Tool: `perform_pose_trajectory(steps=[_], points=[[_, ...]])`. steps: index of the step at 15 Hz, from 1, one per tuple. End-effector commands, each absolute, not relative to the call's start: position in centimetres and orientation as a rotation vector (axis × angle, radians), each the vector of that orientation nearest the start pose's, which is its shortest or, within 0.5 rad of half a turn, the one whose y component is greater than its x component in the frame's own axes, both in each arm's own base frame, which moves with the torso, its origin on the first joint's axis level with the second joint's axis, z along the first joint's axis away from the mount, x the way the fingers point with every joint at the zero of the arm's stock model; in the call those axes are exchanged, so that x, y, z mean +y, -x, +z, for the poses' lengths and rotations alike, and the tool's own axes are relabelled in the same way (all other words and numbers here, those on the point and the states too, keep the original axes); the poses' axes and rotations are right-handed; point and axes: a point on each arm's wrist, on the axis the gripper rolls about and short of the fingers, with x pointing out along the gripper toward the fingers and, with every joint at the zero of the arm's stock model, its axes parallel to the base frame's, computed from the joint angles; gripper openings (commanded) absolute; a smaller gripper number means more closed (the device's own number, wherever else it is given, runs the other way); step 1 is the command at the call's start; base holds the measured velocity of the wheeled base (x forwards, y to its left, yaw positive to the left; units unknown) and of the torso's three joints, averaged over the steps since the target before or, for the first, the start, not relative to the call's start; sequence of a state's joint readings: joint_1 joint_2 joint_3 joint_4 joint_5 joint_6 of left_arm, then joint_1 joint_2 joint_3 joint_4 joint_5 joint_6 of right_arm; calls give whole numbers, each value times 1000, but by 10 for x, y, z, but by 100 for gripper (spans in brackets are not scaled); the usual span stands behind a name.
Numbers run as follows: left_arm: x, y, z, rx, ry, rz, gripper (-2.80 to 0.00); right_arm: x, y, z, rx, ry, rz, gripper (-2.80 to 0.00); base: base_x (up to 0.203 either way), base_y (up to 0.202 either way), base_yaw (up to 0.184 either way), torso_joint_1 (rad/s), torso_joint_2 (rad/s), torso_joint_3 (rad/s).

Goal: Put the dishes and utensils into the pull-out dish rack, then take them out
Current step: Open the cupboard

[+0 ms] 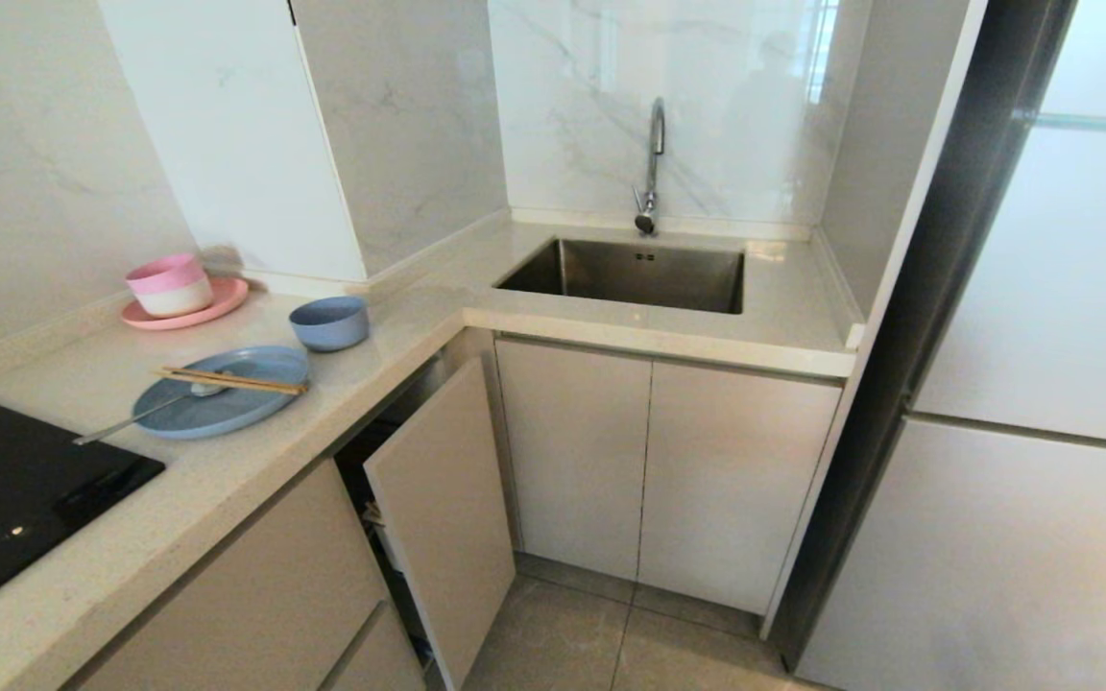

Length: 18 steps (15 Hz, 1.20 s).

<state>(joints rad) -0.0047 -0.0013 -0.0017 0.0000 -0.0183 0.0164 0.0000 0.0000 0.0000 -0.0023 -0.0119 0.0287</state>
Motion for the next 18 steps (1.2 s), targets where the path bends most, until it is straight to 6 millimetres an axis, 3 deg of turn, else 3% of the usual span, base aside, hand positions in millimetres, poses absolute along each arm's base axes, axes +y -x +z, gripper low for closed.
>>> perform_pose_trajectory(steps=[1,13,15,18], points=[[0,23,76,-3,-17,-23,-280,0,23,76,-2,-29,-12,-280,0,0,0,0,0,0],[0,24,80,-13,-19,-20,-280,0,23,76,-2,-29,-12,-280,0,0,0,0,0,0],[0,32,112,-65,-18,-12,-280,0,23,76,-2,-29,-12,-280,0,0,0,0,0,0],[1,40,190,-87,-7,6,-280,0,23,76,-2,-29,-12,-280,0,0,0,0,0,0]])
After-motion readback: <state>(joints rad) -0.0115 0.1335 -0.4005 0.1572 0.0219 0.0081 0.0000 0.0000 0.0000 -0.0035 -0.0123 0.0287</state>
